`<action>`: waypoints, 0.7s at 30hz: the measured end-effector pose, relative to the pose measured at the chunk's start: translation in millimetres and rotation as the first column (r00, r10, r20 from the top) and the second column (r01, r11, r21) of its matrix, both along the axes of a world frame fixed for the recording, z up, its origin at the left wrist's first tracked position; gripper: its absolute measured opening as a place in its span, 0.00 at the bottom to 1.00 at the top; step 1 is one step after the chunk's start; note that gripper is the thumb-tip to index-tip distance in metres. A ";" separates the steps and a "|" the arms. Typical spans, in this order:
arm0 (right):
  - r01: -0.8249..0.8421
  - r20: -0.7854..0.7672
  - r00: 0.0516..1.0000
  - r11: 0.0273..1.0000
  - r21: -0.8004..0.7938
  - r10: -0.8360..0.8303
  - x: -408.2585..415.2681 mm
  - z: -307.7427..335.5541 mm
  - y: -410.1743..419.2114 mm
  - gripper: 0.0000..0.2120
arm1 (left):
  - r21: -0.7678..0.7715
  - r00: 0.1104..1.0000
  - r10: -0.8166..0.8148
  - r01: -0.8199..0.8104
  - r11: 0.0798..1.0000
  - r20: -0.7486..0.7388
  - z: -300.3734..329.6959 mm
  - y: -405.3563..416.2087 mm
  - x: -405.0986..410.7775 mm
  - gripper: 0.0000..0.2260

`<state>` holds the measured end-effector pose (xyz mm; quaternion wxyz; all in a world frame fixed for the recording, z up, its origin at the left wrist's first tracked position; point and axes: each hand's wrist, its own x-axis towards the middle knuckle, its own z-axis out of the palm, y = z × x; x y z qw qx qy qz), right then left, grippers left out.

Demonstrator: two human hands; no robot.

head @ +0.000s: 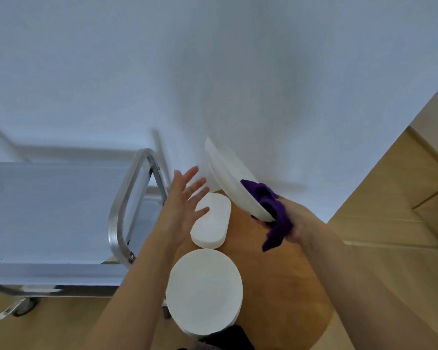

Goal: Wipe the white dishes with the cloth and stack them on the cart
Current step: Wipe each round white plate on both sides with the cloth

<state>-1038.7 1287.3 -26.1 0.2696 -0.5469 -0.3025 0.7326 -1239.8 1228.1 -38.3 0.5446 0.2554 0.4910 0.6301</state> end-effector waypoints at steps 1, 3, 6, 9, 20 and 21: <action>-0.049 0.005 0.999 0.999 -0.003 0.049 2.1 3.6 0.9 0.08 | -0.039 0.998 0.019 -0.022 0.999 -0.056 -2.9 2.6 -6.0 0.31; -0.183 0.243 0.951 0.981 -0.058 0.191 -14.8 6.7 2.7 0.17 | -0.124 0.987 0.058 -0.077 0.989 -0.147 -9.5 12.2 -11.0 0.31; -0.430 0.371 0.775 0.857 -0.285 0.512 -30.1 16.1 -15.2 0.28 | -0.131 0.997 0.075 -0.070 0.989 0.028 -5.7 32.0 -1.7 0.26; -0.443 0.069 0.876 0.851 -0.281 0.478 -29.6 5.8 -12.7 0.21 | -0.086 0.967 0.218 -0.208 0.974 0.129 -0.3 45.3 -1.4 0.13; 0.292 0.045 0.944 0.890 0.351 -0.328 28.2 -11.8 3.9 0.14 | -0.216 0.844 0.303 -0.428 0.878 -0.442 14.0 18.5 -43.2 0.23; 0.293 0.006 0.940 0.819 0.494 -0.340 30.5 -2.6 4.5 0.15 | -0.236 0.814 0.251 -0.422 0.875 -0.524 14.7 18.0 -45.3 0.24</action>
